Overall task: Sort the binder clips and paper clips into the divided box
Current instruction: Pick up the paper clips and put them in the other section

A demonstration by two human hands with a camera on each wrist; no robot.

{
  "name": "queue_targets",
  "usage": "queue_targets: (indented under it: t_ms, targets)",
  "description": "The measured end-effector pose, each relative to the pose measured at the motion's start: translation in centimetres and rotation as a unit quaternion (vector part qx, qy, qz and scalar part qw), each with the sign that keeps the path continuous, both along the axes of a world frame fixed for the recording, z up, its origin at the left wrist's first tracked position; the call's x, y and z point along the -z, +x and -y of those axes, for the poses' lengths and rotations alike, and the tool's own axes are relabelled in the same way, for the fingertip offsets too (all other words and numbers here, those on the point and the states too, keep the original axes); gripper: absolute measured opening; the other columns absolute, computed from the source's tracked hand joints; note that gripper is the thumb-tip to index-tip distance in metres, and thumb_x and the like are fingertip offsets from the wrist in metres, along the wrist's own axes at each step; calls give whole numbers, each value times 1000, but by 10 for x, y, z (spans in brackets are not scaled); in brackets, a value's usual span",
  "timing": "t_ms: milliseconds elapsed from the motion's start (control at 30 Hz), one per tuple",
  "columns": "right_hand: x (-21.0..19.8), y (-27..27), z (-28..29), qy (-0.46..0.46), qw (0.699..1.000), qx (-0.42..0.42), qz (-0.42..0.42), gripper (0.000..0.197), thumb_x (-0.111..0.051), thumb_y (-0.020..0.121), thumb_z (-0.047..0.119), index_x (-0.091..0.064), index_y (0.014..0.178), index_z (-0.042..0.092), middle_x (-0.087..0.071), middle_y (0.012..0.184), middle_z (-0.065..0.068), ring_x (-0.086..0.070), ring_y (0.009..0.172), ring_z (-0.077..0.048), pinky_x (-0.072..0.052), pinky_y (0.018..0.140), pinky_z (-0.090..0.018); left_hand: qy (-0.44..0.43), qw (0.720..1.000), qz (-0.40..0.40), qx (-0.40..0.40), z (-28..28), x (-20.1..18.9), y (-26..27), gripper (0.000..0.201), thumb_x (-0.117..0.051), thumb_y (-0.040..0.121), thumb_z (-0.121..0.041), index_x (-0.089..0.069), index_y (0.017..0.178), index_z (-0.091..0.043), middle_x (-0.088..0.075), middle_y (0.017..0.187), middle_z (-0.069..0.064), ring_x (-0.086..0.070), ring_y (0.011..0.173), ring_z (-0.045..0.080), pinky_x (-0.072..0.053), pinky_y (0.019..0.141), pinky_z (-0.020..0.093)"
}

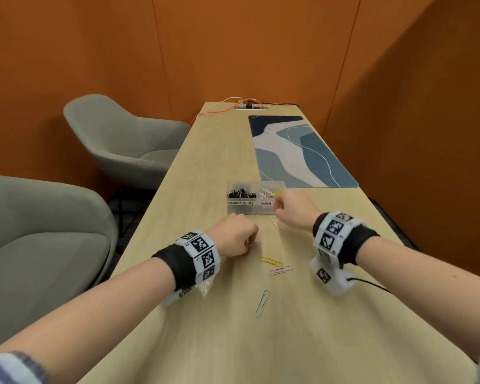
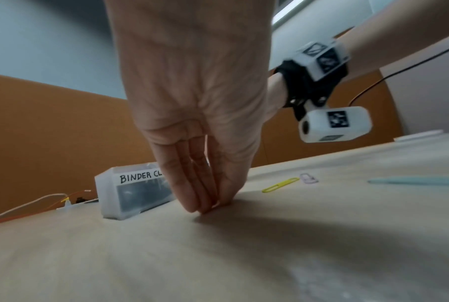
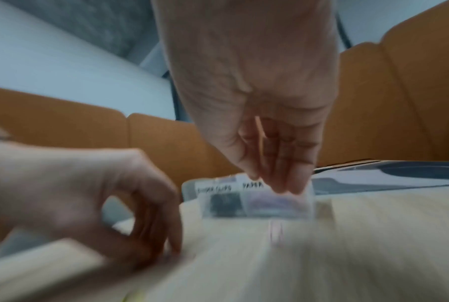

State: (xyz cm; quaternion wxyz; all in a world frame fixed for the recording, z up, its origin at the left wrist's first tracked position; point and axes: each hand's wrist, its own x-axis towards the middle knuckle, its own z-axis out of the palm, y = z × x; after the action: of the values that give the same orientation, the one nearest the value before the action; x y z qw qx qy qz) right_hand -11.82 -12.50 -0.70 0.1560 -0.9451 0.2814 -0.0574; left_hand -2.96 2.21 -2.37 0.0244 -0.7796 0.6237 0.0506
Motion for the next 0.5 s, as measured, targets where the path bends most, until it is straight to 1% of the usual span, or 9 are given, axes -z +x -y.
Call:
queue_targets:
  t_ms: [67,100,133,167,200,233,300,400,500]
  targets:
    - [16,-7,-10,-22,997,-22,-76,21,-51,83,15,-49,63,11,-65,90,-18,-58,83,-32,-41,68,-30,-1,1000,-2,-2,0,1,0,25,-53,84,-14,-66,105,-13,-68,109,10,-61,103,32,-46,77,31]
    - [21,-8,-13,-42,994,-30,-96,21,-51,84,16,-48,65,10,-65,95,-19,-58,85,-32,-40,68,-30,-6,1000,-10,-6,0,1,1,25,-53,82,-13,-66,103,-12,-69,107,10,-61,102,31,-47,77,30]
    - [22,-9,-15,-64,992,-37,-101,15,-50,86,12,-54,72,8,-65,102,-19,-59,91,-33,-42,71,-32,-12,1000,-22,-10,1,2,3,26,-52,81,-11,-67,102,-12,-70,104,9,-62,100,30,-47,77,30]
    - [22,-10,-17,-87,990,-46,-105,13,-47,87,7,-60,86,4,-63,109,-19,-59,99,-34,-44,75,-33,-18,999,-38,-16,1,3,5,26,-52,80,-10,-68,100,-12,-71,102,8,-63,99,29,-48,78,29]
    - [22,-10,-18,-107,987,-53,-111,20,-44,88,1,-62,98,1,-62,113,-20,-59,104,-34,-45,78,-34,-22,998,-54,-22,1,4,7,25,-53,79,-9,-68,99,-12,-72,99,7,-63,97,27,-49,78,29]
    - [21,-11,-19,-123,983,-61,-120,25,-42,88,-2,-60,104,-1,-60,116,-21,-58,108,-35,-45,81,-35,-23,997,-66,-29,1,5,9,24,-54,79,-10,-69,97,-12,-73,98,7,-64,96,26,-50,79,29]
    - [21,-13,-22,-148,976,-85,-138,27,-38,89,-5,-56,109,-2,-57,118,-20,-56,110,-35,-45,82,-38,-14,996,-83,-39,1,4,11,21,-56,79,-12,-69,96,-13,-72,96,6,-65,94,25,-52,80,29]
    - [23,-20,-20,-126,977,-111,-133,24,-39,90,-1,-50,111,1,-56,117,-20,-55,109,-35,-43,82,-38,-63,990,-106,-68,7,-4,14,18,-56,82,-18,-69,94,-15,-72,95,4,-65,92,23,-50,78,29]
    - [18,-31,-12,-35,988,-98,-114,24,-46,90,9,-56,112,5,-63,109,-13,-59,103,-29,-42,79,-29,-169,968,-137,-122,30,-16,20,12,-58,85,-26,-67,89,-17,-68,84,1,-65,87,24,-52,77,33]
